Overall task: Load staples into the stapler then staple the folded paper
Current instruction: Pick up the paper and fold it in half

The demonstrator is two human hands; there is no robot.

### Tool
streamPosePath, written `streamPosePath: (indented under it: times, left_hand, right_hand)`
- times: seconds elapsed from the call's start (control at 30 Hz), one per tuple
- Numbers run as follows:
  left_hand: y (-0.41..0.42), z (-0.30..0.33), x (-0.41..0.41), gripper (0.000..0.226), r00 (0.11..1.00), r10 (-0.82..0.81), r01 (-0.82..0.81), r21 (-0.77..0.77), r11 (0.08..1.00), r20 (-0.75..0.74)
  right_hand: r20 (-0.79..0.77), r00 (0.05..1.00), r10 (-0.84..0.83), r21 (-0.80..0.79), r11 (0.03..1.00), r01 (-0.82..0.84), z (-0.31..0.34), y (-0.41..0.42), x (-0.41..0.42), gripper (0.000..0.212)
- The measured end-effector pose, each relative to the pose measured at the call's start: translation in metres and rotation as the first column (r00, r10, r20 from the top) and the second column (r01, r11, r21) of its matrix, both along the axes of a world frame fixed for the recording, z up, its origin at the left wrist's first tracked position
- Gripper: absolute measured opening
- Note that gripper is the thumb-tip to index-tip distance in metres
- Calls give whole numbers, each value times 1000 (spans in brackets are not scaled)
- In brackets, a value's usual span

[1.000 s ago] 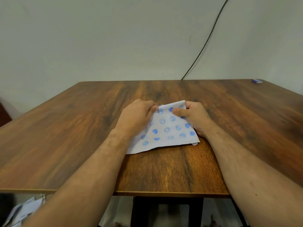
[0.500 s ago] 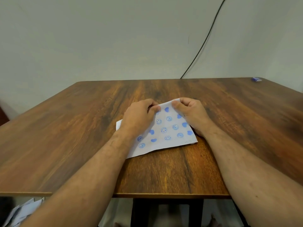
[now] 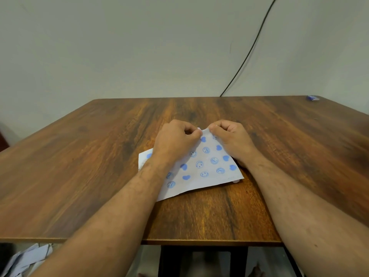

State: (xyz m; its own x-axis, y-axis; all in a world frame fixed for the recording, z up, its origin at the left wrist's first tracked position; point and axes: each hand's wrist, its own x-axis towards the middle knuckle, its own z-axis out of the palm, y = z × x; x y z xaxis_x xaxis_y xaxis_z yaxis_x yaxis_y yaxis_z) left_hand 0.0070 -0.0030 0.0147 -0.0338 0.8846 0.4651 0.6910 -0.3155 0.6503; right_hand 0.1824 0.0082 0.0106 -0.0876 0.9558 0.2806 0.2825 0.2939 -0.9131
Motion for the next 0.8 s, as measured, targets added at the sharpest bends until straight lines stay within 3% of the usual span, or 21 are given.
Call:
streamPosePath:
  times: [0.27,0.4,0.57,0.8]
  left_hand:
    - [1,4,2,20,997,-74,73,-42,996,-17]
    - [6,10,-11,13,998,-59,60,-113,992,14]
    - [4,14,-22,17,999,-53,54,-207,977,11]
    - [4,16,-51,19,986,37,18,-326,945,163]
  right_hand:
    - [-8,998,62,-20,998,-62,-1,0,0,16]
    - [-140,990,29,-93,995,-42,1,1,4,15]
    - [-196,981,-8,-149,989,-21,-1,2,7,15]
    - [-293,953,-75,-173,985,24,-1,4,12,12]
